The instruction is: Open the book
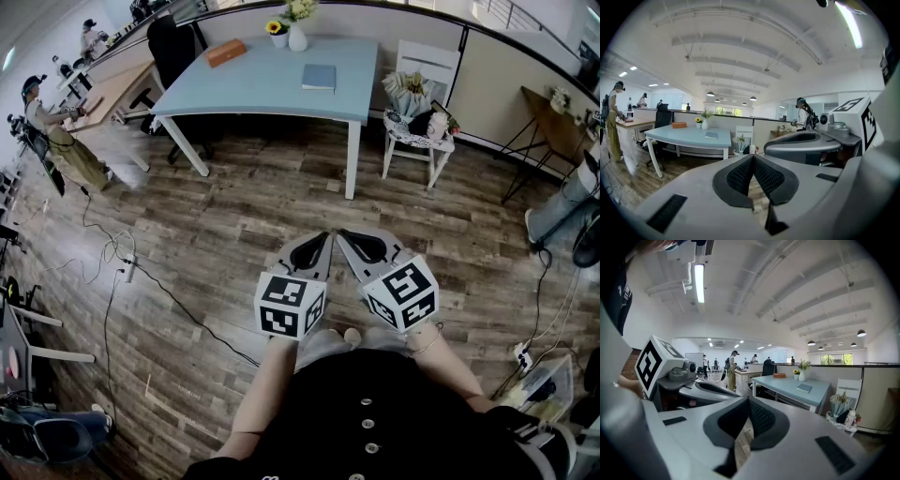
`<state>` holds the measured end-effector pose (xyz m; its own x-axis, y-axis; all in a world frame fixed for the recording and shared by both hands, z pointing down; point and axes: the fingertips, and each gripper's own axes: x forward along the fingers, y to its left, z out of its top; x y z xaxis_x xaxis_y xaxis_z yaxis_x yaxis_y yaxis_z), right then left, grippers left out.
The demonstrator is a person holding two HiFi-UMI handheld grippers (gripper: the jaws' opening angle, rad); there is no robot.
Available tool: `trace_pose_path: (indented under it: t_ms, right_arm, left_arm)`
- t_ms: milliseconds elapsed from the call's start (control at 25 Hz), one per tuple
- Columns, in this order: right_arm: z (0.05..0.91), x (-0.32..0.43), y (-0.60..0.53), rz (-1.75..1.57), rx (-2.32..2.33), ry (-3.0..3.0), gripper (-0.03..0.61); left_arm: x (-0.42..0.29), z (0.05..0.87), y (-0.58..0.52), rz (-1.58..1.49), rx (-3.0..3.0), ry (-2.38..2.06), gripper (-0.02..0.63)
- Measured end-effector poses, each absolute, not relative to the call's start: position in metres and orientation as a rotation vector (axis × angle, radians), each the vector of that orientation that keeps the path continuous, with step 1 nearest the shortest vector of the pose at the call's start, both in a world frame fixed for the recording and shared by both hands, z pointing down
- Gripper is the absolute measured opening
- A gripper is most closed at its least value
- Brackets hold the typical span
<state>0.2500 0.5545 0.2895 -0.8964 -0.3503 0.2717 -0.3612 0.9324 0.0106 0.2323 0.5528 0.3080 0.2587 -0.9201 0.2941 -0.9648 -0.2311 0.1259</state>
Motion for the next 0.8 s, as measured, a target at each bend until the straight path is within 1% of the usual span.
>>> trace_pose_path:
  t_ms: [120,640,800]
  right_arm:
    - [0.299,0.249,0.56,0.129,0.496,-2.811,0.0]
    - [0.292,0.241,0.547,0.051,0.572,-2.817,0.0]
    - [0.292,0.239,0.54,0.084,0.621,-2.837,0.002]
  left_arm:
    - [0.228,0.313,0.555,0.209,2.253,-1.711,0.012]
    - [0.215,0.326,0.544,0.247,2.246,-1.672,0.012]
    - [0.212,0.329,0.543,0.27,2.283,-1.642,0.012]
